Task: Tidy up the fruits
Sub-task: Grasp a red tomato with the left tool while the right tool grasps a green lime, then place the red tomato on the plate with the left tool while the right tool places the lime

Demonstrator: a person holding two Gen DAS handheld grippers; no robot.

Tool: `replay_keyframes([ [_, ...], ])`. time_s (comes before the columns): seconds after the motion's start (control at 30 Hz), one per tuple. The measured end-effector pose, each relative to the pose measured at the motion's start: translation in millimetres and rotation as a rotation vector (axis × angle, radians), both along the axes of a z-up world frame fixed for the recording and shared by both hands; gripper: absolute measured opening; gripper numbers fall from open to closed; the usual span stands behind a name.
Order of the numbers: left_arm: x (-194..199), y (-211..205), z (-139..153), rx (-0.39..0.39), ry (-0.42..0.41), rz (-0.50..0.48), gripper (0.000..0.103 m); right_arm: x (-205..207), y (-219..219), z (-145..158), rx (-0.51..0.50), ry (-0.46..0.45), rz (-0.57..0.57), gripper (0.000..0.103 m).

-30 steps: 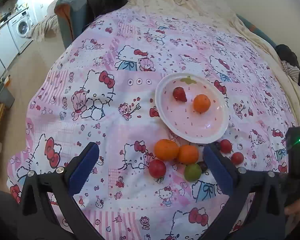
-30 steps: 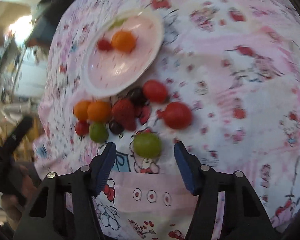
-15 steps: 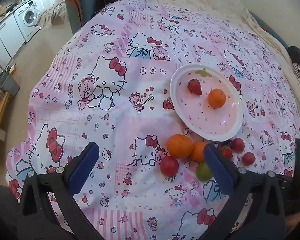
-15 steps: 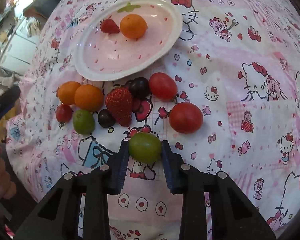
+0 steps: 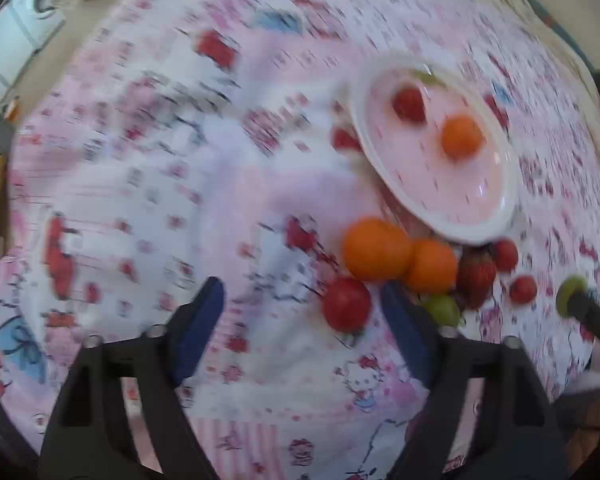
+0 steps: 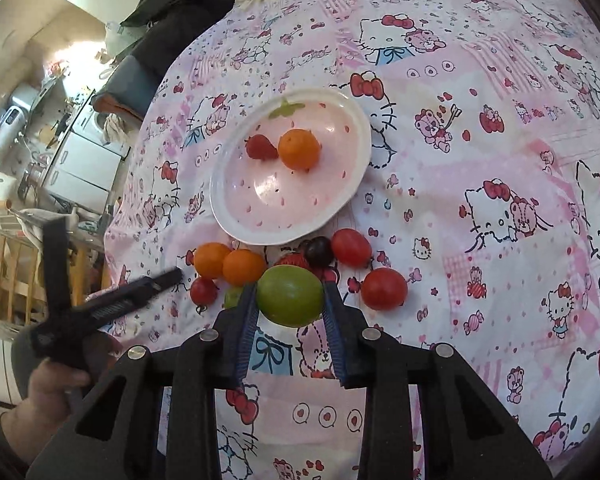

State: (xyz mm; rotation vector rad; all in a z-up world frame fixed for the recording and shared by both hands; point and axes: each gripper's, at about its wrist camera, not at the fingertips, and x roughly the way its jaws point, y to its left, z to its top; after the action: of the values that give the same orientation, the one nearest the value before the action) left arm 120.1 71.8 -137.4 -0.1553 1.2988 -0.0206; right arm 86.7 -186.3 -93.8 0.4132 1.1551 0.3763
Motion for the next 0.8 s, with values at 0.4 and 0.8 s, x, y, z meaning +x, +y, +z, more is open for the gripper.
replay_keyframes([
  [0.4, -3.4, -19.9, -11.3, 0.004, 0.061, -0.069, 0.025, 3.4, -2.3, 0.5, 0.001, -0.002, 0.009, 0.033],
  [0.8, -24.7, -1.1, 48.7, -0.002, -0.175, -0.048, 0.025, 0.6, 2.3, 9.5, 0.014, -0.036, 0.012, 0.033],
])
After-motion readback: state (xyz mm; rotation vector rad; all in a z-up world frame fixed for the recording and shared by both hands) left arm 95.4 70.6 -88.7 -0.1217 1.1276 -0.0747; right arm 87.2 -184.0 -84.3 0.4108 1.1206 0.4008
